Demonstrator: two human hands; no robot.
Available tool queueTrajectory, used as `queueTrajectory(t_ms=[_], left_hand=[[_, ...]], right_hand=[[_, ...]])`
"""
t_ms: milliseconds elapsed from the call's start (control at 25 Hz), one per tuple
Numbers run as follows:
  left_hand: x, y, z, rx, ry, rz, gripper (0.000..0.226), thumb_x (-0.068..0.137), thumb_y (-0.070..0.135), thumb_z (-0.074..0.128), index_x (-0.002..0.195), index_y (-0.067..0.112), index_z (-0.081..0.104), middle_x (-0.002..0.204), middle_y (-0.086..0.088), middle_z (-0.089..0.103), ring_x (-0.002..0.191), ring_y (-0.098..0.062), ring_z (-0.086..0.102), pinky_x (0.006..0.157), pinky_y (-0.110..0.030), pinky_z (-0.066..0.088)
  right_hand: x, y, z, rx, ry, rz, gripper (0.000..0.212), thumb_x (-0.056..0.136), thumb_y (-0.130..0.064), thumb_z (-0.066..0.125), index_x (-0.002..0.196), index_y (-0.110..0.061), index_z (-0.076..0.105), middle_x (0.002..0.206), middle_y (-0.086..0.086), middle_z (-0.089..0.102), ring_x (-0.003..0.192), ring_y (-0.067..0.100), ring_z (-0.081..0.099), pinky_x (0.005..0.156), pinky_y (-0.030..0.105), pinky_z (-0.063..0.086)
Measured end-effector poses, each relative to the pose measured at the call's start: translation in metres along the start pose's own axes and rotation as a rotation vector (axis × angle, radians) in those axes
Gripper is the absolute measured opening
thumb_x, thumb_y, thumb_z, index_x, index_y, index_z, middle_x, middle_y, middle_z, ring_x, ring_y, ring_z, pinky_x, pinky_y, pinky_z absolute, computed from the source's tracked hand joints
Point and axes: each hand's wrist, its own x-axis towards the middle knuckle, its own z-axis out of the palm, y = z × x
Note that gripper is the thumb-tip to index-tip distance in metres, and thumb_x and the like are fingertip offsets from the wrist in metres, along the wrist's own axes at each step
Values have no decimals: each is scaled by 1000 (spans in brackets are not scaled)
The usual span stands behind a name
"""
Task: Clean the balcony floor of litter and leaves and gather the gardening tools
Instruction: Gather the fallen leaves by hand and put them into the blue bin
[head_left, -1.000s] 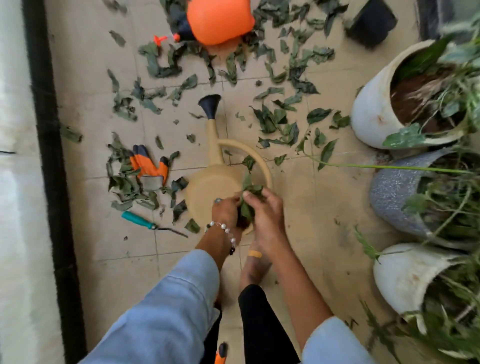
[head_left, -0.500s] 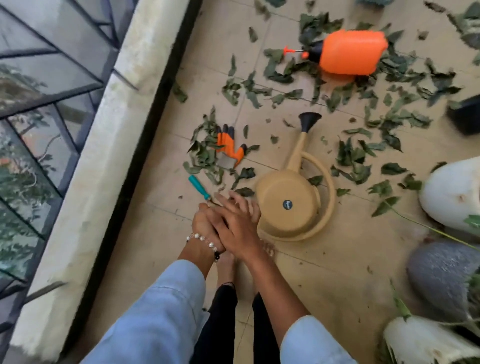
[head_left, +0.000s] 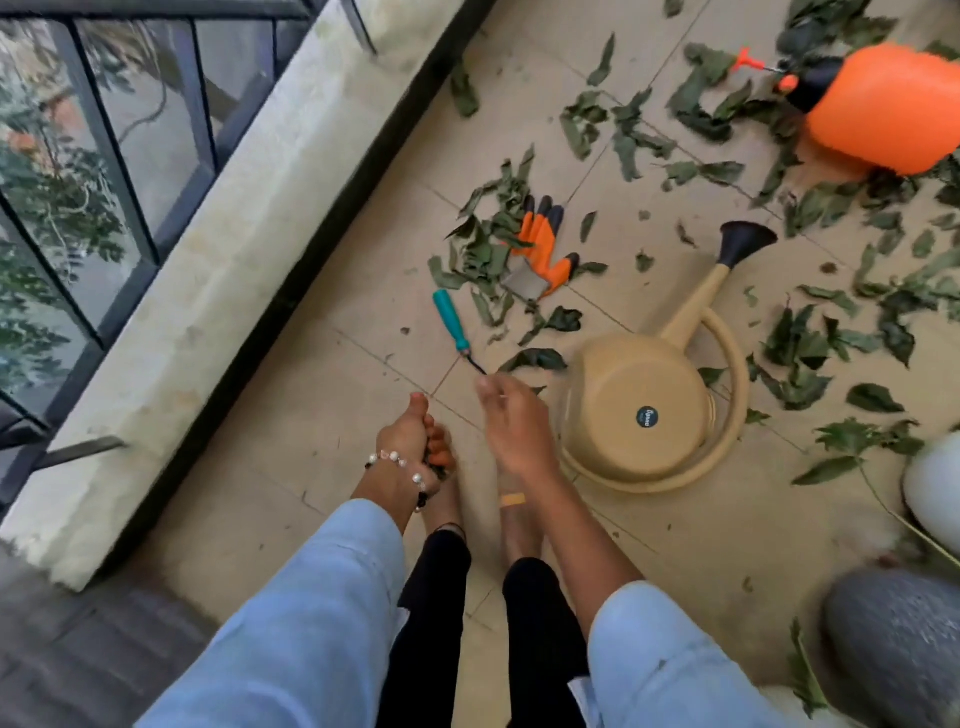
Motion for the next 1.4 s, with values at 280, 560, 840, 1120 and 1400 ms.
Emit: queueTrajectory(t_ms=[280, 560, 840, 1120, 1400], left_hand=[[64, 27, 11, 14, 97, 36, 45, 96, 32, 53, 59, 18, 32, 37, 4, 29, 30, -10, 19, 36, -11, 16], [128, 16, 8, 86, 99, 58, 41, 96, 32, 55, 60, 15, 43, 51, 0, 40, 31, -9, 27, 35, -12, 21], [129, 23, 11, 126, 116, 57, 40, 96, 33, 55, 60, 15, 46, 56, -1, 44, 33, -9, 30, 35, -14, 23], [115, 19, 21, 185, 112, 56, 39, 97, 31, 53, 66, 9, 54, 60, -5, 51, 35, -9, 37, 33, -13, 25], [56, 21, 58, 186, 139, 50, 45, 100, 46, 42, 103, 7, 63, 82, -13, 61, 65, -22, 60, 39, -17, 37]], right_hand=[[66, 105, 44, -611, -497, 247, 48, 90, -20, 57, 137, -22, 46, 152, 18, 12, 132, 37, 30, 110, 35, 30], [99, 133, 78, -723, -228, 38, 29, 91, -2, 47, 119, -2, 56, 131, 18, 46, 116, 27, 48, 93, 29, 41], [147, 127, 64, -471, 85, 195, 58, 90, 5, 50, 142, -13, 33, 92, 12, 61, 85, 28, 62, 72, 39, 53], [136, 109, 60, -126, 222, 212, 21, 88, -3, 61, 106, -9, 69, 100, 12, 65, 92, 23, 64, 80, 27, 51], [74, 36, 5, 401, 115, 186, 17, 80, -7, 72, 96, -12, 71, 90, -8, 64, 82, 2, 60, 78, 21, 50]])
